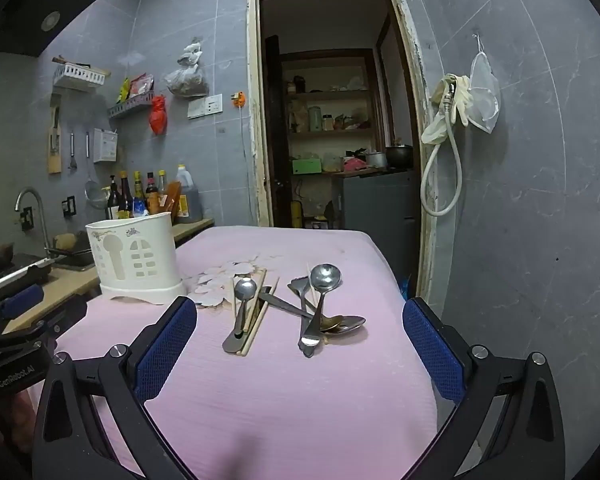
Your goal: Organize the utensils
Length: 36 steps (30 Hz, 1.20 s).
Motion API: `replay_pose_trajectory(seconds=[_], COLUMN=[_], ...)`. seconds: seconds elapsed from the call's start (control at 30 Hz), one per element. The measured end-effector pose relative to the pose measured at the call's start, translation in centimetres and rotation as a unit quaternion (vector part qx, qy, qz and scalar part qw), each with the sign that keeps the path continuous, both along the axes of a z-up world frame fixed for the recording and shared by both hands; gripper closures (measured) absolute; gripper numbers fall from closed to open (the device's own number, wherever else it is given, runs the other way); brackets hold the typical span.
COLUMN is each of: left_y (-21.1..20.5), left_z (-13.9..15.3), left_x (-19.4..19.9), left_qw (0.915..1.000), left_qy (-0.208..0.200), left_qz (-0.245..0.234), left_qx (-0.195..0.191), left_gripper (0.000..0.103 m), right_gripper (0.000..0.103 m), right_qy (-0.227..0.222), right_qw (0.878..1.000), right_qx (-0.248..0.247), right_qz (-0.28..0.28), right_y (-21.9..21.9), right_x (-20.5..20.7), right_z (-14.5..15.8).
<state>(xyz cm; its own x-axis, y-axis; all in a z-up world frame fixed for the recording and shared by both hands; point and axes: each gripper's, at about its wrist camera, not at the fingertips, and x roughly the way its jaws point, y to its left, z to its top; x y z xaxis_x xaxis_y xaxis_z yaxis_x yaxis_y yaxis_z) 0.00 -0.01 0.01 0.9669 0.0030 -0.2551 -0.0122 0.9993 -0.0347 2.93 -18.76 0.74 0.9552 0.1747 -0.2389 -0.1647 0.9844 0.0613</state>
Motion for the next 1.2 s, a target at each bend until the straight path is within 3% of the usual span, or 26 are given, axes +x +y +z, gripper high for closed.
replay_pose_trajectory(seconds=[1.2], left_y=[0.36], left_z=[-0.19], left_x=[0.2], left_qw=[1.0], left_qy=[0.001], left_qz=[0.003], left_qx=[-0.002], left_gripper=[0.012], right_gripper=[0.0], right_qy=[0.006], right_qw=[1.0], right_qx=[0.013], right_qz=[0.011], right_y=[0.49], right_x=[0.33], right_z=[0.01])
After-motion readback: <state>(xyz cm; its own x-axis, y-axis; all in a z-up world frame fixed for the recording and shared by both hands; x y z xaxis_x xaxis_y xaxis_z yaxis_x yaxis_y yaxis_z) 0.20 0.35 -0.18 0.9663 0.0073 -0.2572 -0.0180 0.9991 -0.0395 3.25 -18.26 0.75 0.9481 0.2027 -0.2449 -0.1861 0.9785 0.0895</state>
